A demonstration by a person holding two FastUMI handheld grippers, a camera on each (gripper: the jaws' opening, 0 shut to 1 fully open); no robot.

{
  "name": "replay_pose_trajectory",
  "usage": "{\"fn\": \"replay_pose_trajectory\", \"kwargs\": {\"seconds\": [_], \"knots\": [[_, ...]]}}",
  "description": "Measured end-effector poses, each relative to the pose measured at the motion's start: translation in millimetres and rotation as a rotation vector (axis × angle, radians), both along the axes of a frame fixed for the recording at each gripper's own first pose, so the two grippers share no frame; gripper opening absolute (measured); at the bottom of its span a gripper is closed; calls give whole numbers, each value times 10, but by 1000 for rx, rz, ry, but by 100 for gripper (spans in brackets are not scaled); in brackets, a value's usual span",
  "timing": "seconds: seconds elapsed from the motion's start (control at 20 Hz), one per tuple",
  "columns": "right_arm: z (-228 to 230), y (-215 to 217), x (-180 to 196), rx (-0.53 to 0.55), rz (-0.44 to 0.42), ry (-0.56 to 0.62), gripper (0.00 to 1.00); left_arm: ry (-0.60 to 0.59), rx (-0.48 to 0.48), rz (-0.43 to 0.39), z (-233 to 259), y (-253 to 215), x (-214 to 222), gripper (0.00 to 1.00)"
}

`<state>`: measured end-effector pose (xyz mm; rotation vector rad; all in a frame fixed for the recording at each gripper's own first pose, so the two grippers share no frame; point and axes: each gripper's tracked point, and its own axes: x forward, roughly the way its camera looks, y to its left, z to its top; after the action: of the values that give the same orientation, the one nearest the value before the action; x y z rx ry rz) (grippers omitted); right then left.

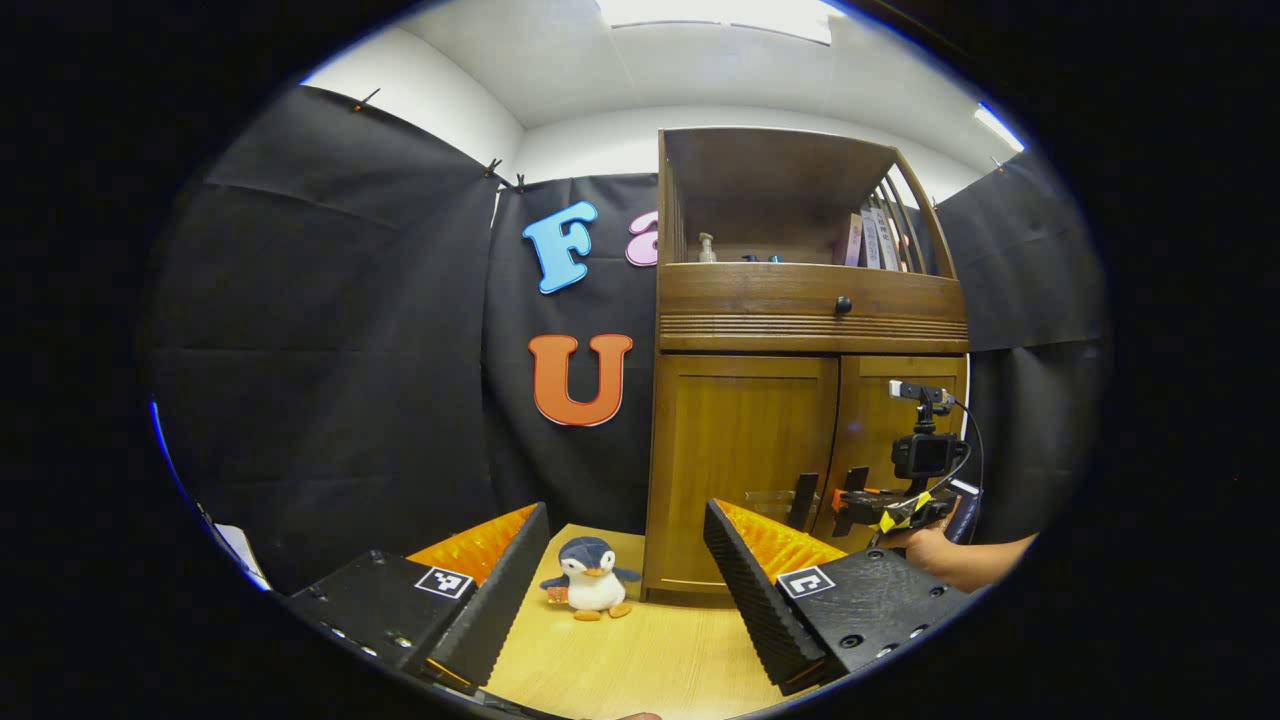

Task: Open the right door of the double-door shoe cabinet with the right hand, and open the left door with the left hand.

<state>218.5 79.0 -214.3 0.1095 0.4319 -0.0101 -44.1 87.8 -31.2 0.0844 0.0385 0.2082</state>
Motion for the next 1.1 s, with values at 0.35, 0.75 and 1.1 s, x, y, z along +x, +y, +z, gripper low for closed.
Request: {"fn": "replay_pose_trajectory", "kwargs": {"seconds": [0.35, 0.75, 1.1], "knots": [[36, -48, -401, -33, -11, -26, 36, 24, -18, -25, -178, -102, 29, 95], [66, -156, -809, -7, 24, -39, 35, 49, -40, -72, -328, -282, 168, 95], [144, -355, -1220, 37, 42, -35, 35, 70, -60, -94, -435, -511, 227, 95]]}}
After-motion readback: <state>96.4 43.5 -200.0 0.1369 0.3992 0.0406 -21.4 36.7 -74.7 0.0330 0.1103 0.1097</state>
